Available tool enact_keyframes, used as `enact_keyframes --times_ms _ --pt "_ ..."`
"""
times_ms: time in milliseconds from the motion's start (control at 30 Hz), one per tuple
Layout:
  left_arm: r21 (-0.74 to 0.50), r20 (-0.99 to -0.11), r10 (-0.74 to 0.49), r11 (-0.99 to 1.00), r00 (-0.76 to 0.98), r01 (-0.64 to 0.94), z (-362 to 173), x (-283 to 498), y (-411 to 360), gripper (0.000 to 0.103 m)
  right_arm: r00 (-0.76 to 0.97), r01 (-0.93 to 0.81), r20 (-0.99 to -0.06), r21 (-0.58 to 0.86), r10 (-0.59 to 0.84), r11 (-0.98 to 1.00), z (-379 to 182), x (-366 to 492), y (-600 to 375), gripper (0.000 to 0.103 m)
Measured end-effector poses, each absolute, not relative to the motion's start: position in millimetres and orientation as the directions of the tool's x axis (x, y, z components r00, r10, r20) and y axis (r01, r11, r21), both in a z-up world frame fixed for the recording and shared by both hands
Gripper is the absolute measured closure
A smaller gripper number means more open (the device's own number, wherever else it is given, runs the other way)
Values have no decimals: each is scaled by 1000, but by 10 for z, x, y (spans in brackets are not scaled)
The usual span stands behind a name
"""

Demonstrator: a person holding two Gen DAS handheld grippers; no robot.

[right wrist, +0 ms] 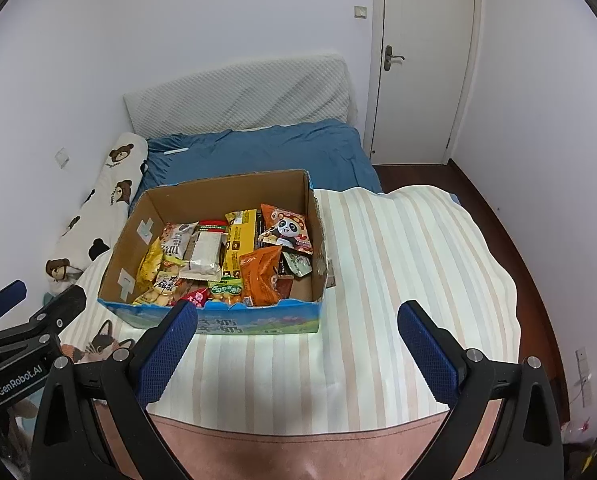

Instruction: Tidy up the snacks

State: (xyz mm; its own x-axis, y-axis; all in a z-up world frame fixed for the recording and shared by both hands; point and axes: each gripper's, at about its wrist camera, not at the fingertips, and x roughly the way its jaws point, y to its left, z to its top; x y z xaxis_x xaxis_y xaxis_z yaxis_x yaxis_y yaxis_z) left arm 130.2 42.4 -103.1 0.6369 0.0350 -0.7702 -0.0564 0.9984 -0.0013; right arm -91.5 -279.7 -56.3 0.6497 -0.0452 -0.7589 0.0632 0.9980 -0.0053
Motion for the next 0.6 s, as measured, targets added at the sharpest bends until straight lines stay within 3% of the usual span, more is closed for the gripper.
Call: enact_keyframes --times_ms 600 --pt "4 -781 35 999 623 -51 -1102 1340 401 0 637 74 -769 -1 -48 997 -631 -859 -2765 1"
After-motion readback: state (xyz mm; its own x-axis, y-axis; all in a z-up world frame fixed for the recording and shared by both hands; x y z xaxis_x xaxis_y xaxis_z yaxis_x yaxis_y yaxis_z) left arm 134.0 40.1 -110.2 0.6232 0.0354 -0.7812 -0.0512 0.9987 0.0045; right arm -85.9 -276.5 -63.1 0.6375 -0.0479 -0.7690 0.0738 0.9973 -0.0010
